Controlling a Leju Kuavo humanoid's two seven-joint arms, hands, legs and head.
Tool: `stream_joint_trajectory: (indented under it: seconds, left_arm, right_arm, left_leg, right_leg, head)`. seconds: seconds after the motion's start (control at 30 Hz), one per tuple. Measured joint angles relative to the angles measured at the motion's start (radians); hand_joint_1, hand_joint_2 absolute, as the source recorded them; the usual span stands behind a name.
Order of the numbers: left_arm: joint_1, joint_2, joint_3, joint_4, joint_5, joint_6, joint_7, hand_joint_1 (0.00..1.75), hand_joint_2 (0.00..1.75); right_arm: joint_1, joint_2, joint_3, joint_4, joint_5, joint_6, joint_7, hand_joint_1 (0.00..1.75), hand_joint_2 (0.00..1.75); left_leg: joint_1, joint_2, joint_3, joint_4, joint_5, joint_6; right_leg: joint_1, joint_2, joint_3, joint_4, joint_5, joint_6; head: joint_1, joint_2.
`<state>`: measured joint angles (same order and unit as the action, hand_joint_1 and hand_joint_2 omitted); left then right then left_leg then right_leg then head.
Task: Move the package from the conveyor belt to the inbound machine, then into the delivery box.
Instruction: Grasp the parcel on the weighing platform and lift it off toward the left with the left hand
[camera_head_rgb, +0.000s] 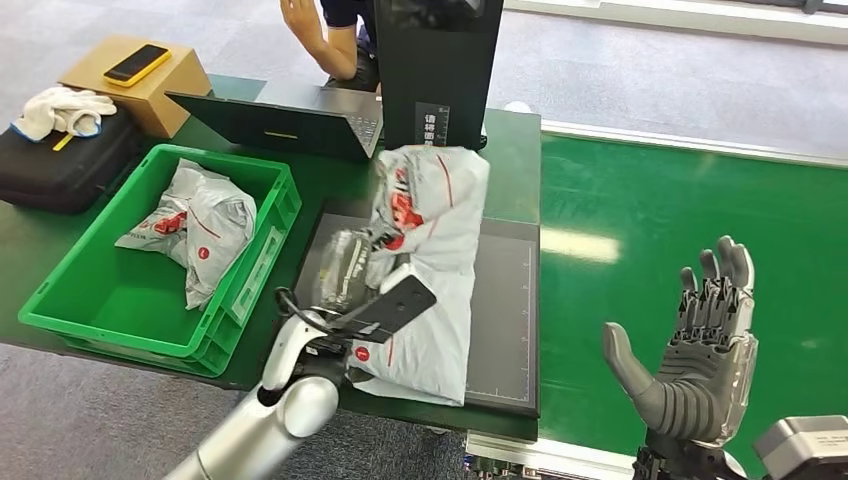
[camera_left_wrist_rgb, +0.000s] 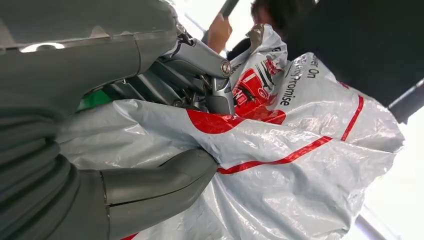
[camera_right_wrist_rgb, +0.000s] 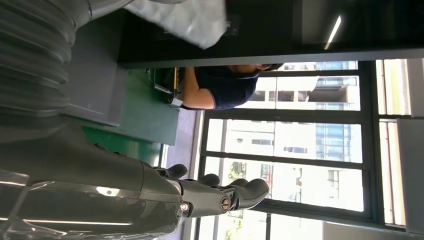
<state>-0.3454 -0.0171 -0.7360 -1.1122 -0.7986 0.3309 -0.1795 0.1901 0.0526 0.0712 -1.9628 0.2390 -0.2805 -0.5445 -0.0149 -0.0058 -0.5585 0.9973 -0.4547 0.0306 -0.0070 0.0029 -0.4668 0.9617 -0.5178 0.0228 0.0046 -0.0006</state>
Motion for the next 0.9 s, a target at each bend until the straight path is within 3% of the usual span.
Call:
stream_joint_trajectory:
  seconds: [0.13, 0.27, 0.43, 0.7, 0.9]
  left_arm:
    - [0.045, 0.059, 0.121, -0.176, -0.002, 0.101, 0.008, 1.75, 1.75]
    - [0.094, 0.097, 0.296, -0.31, -0.009, 0.185, 0.001, 1.75, 1.75]
    - [0.117, 0.121, 0.508, -0.385, -0.023, 0.207, 0.012, 1.75, 1.75]
    - [0.096, 0.143, 0.728, -0.326, -0.079, 0.202, 0.061, 1.75, 1.75]
    - [0.014, 0.172, 0.843, -0.112, -0.156, 0.191, 0.105, 1.75, 1.75]
  right_arm:
    - [0.035, -0.001, -0.006, -0.016, -0.004, -0.012, -0.004, 0.0, 1.75]
    - [0.072, -0.001, -0.01, -0.042, 0.002, -0.016, -0.004, 0.0, 1.75]
    - [0.111, -0.001, -0.012, -0.075, 0.005, -0.034, -0.004, 0.0, 1.75]
    - [0.136, -0.001, -0.011, -0.094, 0.004, -0.041, -0.012, 0.0, 1.75]
    - [0.121, -0.001, -0.005, -0.09, -0.009, -0.034, -0.005, 0.0, 1.75]
  left_leg:
    - [0.0, 0.0, 0.0, 0.0, 0.0, 0.0]
    - [0.0, 0.0, 0.0, 0.0, 0.0, 0.0]
    - [0.0, 0.0, 0.0, 0.0, 0.0, 0.0]
    - [0.0, 0.0, 0.0, 0.0, 0.0, 0.0]
    - [0.0, 0.002, 0.0, 0.0, 0.001, -0.001]
  right_leg:
    - [0.0, 0.0, -0.001, 0.001, -0.001, -0.001]
    - [0.0, 0.0, -0.001, 0.002, -0.001, -0.002]
    - [0.0, 0.0, -0.002, 0.002, -0.002, -0.002]
    - [0.0, 0.0, -0.001, 0.002, -0.001, -0.002]
    - [0.0, 0.001, -0.002, 0.002, -0.001, -0.002]
  head:
    - [0.0, 0.0]
    - [0.0, 0.0]
    - [0.0, 0.0]
    - [0.0, 0.0]
    - [0.0, 0.0]
